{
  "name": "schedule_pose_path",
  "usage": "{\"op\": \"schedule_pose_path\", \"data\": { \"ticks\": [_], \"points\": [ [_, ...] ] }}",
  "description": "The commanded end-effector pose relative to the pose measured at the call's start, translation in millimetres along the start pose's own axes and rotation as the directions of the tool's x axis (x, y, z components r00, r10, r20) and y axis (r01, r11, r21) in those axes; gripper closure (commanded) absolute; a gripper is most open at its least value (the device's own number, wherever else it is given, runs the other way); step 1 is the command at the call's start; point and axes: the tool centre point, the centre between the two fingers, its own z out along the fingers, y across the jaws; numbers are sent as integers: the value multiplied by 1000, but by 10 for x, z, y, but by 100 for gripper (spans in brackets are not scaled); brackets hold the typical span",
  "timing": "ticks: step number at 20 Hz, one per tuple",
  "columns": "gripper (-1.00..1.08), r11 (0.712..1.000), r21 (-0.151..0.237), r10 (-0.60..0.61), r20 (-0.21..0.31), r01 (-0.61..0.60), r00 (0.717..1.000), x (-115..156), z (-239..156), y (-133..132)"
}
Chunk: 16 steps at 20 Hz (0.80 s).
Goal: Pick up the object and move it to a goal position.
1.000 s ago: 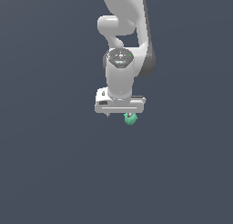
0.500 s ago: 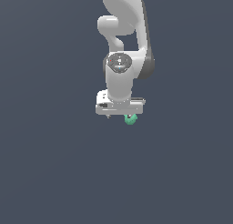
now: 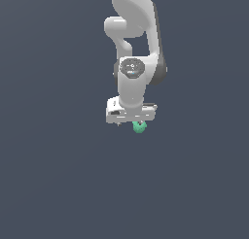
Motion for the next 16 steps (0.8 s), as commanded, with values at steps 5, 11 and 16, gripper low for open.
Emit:
{"op": "schedule_pose_path", "data": {
  "ticks": [5, 11, 16],
  "points": [
    [-92, 987, -12, -159, -14, 159, 987, -179, 213, -254],
    [-92, 953, -22, -304, -26, 304, 952, -369, 394, -484],
    [-92, 932, -26, -363, -30, 363, 931, -456, 465, -579]
  ]
}}
